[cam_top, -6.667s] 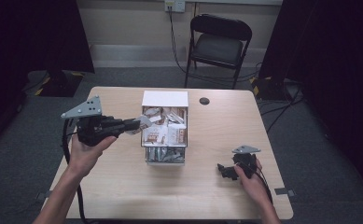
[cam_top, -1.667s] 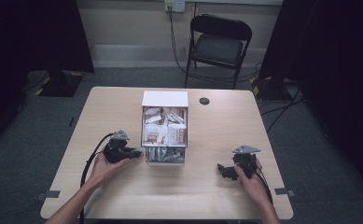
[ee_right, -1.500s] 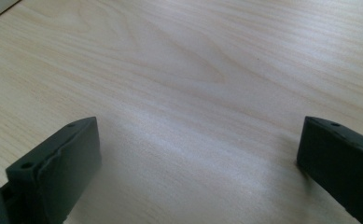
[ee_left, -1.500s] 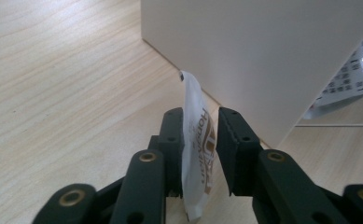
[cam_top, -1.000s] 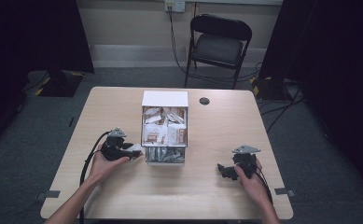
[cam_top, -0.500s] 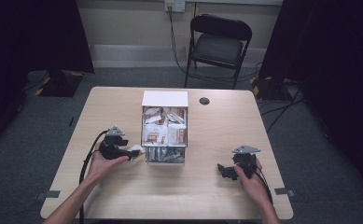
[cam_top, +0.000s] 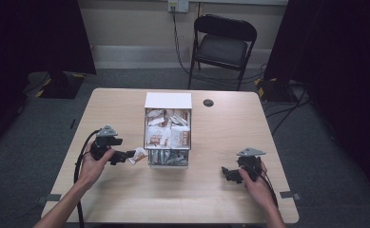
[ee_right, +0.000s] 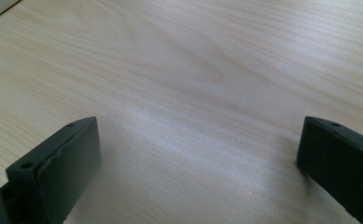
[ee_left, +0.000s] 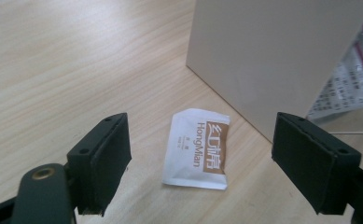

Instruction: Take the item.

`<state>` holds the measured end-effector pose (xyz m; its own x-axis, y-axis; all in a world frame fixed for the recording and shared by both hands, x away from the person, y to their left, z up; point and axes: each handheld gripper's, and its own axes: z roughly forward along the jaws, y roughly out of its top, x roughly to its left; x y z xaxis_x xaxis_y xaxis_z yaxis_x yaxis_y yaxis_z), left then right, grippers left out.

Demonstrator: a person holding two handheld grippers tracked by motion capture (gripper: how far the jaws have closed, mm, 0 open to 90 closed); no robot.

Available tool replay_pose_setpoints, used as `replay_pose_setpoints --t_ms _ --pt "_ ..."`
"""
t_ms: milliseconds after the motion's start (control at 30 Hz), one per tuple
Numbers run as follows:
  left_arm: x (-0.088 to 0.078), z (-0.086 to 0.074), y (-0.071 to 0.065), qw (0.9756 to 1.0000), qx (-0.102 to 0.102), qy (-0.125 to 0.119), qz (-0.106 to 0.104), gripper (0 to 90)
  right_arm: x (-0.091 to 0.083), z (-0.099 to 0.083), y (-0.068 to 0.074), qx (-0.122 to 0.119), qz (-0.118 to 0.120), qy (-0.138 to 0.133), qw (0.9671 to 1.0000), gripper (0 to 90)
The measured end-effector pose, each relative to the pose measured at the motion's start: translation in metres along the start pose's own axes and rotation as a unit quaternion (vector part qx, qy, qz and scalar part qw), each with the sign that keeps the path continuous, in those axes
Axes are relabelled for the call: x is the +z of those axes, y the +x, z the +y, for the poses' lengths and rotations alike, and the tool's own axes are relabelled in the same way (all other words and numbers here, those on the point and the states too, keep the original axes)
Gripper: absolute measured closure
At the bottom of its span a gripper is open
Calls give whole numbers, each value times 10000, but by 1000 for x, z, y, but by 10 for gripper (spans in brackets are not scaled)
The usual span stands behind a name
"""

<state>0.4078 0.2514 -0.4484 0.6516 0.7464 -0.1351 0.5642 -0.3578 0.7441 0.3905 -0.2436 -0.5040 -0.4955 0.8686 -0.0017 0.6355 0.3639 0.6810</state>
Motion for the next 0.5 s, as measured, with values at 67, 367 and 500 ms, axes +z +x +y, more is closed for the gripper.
replay_pose_setpoints --t_ms 67,367,500 --pt "-5 -1 -3 10000 75 0 -19 194 0 0 0 -7 0 1 10000 0" --pt "-31 -5 -16 9998 176 -116 -51 194 0 0 0 -12 2 1 10000 0" --pt "-41 -9 -18 9996 237 -95 108 196 0 0 0 -12 3 1 10000 0"
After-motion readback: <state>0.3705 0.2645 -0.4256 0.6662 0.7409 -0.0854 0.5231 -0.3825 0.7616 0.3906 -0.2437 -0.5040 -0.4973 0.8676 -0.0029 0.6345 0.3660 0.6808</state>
